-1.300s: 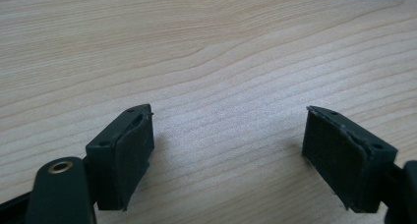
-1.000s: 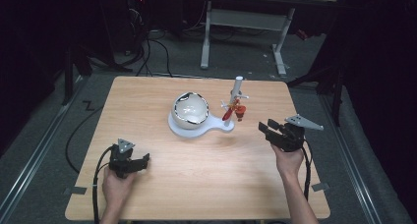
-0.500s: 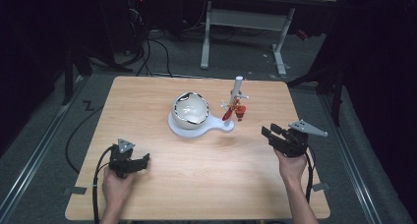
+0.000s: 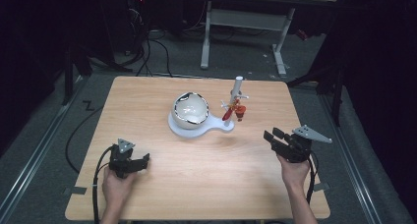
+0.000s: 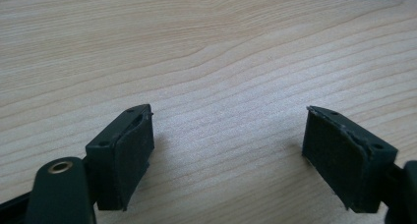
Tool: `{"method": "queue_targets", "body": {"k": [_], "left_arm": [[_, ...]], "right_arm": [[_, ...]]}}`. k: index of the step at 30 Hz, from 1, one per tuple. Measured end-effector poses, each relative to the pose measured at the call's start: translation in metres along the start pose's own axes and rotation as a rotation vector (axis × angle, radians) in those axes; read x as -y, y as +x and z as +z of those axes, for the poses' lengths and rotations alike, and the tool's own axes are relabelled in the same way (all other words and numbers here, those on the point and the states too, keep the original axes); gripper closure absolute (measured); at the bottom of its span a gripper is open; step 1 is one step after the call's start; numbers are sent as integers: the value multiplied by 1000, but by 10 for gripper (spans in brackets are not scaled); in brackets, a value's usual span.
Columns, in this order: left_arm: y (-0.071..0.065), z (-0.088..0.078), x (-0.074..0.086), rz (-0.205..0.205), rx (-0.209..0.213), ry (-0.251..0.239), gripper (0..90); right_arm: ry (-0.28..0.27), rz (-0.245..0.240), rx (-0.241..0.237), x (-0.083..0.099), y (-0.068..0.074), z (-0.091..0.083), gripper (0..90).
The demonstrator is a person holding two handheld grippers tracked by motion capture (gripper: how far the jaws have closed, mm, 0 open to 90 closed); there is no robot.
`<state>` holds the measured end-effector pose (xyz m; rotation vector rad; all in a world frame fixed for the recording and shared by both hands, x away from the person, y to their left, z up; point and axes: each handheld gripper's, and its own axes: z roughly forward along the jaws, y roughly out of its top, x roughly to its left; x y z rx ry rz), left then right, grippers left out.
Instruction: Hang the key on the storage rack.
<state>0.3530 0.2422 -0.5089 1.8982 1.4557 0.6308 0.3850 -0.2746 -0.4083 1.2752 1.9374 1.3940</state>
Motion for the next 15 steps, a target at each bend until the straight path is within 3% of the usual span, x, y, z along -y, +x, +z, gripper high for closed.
{"method": "queue_targets", "body": {"k": [15], "left_arm": [[0,0,0,0,0,0,200]], "right_arm": [[3,20,11,15,-6,-11,548]]}}
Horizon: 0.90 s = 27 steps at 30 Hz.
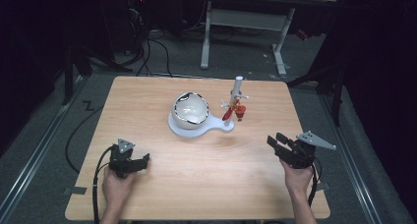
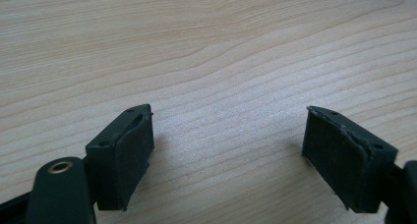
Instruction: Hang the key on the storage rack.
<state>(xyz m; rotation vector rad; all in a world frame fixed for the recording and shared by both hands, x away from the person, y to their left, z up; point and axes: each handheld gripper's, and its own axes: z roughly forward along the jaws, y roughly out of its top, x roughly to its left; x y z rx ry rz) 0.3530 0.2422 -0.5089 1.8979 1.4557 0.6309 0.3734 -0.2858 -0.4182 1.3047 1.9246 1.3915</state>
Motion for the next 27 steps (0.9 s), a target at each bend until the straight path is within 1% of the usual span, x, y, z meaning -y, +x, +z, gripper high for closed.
{"method": "queue_targets", "body": {"k": [16,27], "left_arm": [[0,0,0,0,0,0,200],[0,0,0,0,0,0,200]], "right_arm": [[20,23,16,17,-6,0,550],[46,22,35,27,-8,3,551]]}}
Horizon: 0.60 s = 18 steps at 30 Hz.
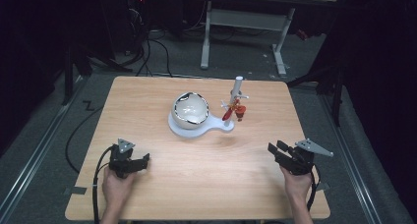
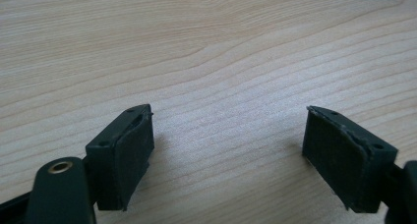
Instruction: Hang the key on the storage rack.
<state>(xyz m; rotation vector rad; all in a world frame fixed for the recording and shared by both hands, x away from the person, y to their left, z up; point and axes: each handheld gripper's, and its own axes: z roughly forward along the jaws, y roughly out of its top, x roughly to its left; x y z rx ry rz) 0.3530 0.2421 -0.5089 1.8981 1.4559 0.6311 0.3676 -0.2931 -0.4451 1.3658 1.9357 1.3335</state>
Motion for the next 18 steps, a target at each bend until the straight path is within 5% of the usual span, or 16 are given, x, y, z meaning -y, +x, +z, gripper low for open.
{"method": "queue_targets", "body": {"k": [18], "left_arm": [[0,0,0,1,0,0,200]], "right_arm": [[71,-20,63,16,-7,14,553]]}}
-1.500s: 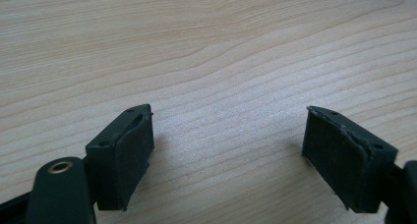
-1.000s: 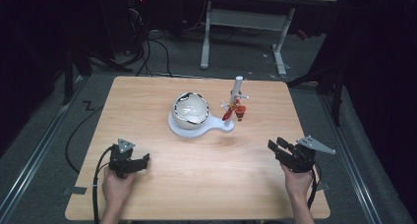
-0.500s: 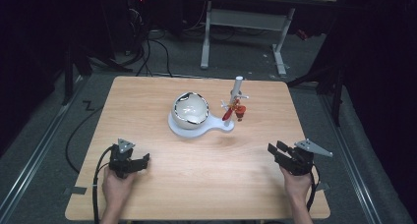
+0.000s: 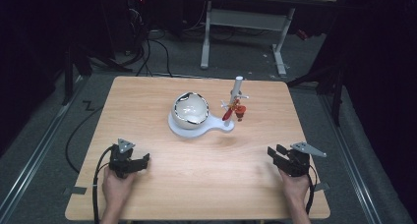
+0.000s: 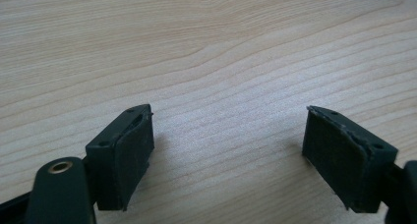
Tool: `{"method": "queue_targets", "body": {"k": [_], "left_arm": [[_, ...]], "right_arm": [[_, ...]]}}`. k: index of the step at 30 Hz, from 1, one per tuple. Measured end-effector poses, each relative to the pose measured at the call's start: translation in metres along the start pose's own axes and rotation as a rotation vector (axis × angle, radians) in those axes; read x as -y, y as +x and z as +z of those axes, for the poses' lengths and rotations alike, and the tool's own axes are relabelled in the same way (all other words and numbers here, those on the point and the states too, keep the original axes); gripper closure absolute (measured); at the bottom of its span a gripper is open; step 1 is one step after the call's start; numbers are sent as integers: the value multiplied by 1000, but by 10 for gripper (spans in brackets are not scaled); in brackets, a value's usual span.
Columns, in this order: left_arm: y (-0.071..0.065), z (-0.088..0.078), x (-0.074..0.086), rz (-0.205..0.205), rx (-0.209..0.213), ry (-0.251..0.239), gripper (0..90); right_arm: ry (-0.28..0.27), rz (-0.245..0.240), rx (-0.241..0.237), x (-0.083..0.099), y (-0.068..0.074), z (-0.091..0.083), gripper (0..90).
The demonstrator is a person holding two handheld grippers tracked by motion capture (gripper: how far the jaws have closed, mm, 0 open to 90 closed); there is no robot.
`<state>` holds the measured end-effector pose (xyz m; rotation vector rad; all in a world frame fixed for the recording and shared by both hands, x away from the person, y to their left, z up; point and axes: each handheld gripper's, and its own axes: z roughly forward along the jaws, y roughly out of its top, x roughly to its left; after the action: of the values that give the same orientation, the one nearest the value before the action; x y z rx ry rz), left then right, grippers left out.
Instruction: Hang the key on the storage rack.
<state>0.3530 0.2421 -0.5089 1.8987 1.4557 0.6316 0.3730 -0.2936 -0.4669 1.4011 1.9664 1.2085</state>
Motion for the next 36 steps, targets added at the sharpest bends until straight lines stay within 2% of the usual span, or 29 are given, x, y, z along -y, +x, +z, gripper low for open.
{"method": "queue_targets", "body": {"k": [7,12,22,36], "left_arm": [[0,0,0,0,0,0,200],[0,0,0,0,0,0,201],[0,0,0,0,1,0,200],[0,0,0,0,1,0,200]], "right_arm": [[26,-3,7,2,0,6,552],[59,-30,26,3,3,14,540],[122,-36,68,7,0,30,510],[190,-45,94,12,0,41,458]]}}
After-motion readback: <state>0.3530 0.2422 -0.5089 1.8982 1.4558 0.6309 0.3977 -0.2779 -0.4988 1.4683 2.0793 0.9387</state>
